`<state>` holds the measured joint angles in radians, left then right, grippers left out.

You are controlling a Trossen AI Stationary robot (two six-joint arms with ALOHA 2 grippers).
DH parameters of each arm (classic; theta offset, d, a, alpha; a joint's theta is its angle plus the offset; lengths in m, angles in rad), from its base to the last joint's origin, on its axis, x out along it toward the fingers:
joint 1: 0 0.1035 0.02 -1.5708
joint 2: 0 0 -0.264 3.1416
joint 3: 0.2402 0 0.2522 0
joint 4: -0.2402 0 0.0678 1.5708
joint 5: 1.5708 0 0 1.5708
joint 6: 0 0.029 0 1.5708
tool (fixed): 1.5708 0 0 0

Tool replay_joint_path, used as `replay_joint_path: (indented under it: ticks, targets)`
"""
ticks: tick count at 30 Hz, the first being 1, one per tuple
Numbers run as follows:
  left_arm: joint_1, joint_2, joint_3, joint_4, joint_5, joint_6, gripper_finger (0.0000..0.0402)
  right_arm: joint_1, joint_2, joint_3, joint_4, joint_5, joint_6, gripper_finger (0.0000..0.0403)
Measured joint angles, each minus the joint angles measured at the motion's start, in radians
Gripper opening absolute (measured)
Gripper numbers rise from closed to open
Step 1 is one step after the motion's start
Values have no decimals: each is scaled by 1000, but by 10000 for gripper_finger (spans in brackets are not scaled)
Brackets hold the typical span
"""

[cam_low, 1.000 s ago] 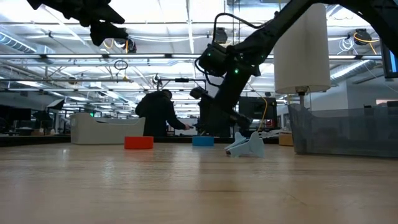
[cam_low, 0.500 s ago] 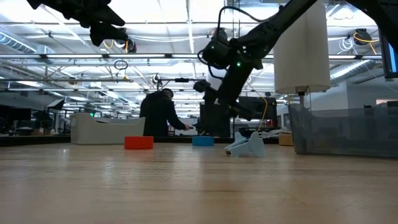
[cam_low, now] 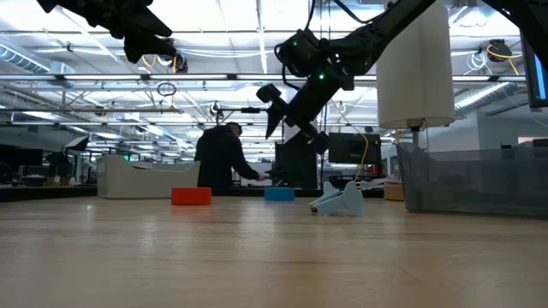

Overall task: Pick and place Stapler, Stapler remover, tape
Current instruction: Put the small blue stapler into the gray bin

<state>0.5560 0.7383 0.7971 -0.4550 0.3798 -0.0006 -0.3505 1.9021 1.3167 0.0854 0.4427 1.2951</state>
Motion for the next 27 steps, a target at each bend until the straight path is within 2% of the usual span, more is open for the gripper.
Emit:
replay_joint_path:
  ticks: [4,9,13,18,27]
  targets:
    - [0,0,0,-8,1,0,216,8,-3,0,-36,75,-4,169]
    - [0,0,0,-8,1,-1,216,15,-43,3,-238,129,54,169]
    - [0,1,0,-7,1,-2,216,19,-73,10,-471,159,145,169]
    - [0,2,0,-6,-15,-2,216,3,-73,55,-695,128,208,169]
    - [0,2,0,-5,-15,-4,216,-92,-68,77,-737,-2,170,169]
